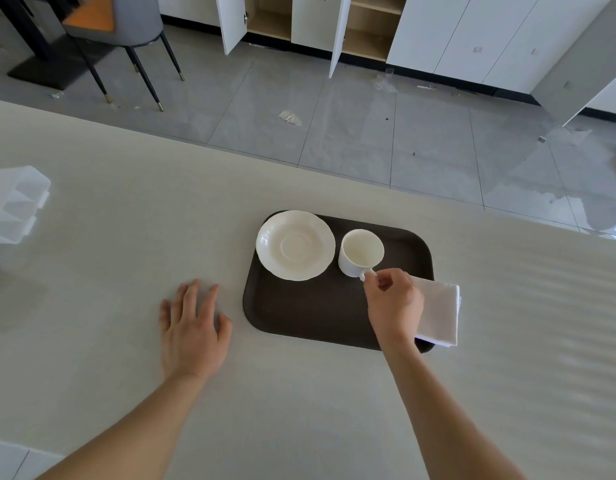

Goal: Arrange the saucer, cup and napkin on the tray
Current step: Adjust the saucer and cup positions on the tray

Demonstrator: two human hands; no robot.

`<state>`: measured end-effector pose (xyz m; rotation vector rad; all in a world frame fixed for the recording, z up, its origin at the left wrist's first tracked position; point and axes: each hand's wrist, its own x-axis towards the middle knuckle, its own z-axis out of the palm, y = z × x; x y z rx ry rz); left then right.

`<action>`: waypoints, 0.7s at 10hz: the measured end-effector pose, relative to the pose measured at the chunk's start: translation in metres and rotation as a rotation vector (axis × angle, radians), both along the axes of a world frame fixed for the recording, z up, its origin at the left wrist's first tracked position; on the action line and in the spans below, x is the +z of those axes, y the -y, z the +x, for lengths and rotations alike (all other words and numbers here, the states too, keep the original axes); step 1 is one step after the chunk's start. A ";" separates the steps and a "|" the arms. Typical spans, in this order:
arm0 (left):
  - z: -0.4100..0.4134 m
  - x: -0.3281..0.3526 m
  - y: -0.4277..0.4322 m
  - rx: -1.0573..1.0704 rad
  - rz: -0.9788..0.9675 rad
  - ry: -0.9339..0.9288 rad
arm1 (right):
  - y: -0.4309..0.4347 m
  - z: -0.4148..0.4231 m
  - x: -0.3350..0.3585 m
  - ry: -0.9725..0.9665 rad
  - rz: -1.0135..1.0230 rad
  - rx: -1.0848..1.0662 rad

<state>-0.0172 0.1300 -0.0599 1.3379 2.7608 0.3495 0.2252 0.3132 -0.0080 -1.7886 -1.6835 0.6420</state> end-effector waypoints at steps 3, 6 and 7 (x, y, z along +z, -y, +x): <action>0.000 0.000 0.000 -0.003 0.003 -0.003 | 0.007 -0.026 -0.002 -0.083 -0.033 -0.107; 0.001 0.001 0.000 -0.004 -0.002 -0.006 | 0.005 -0.034 -0.006 -0.130 -0.060 -0.026; 0.001 0.001 0.000 -0.005 0.004 -0.008 | 0.005 -0.033 -0.008 -0.132 -0.064 -0.012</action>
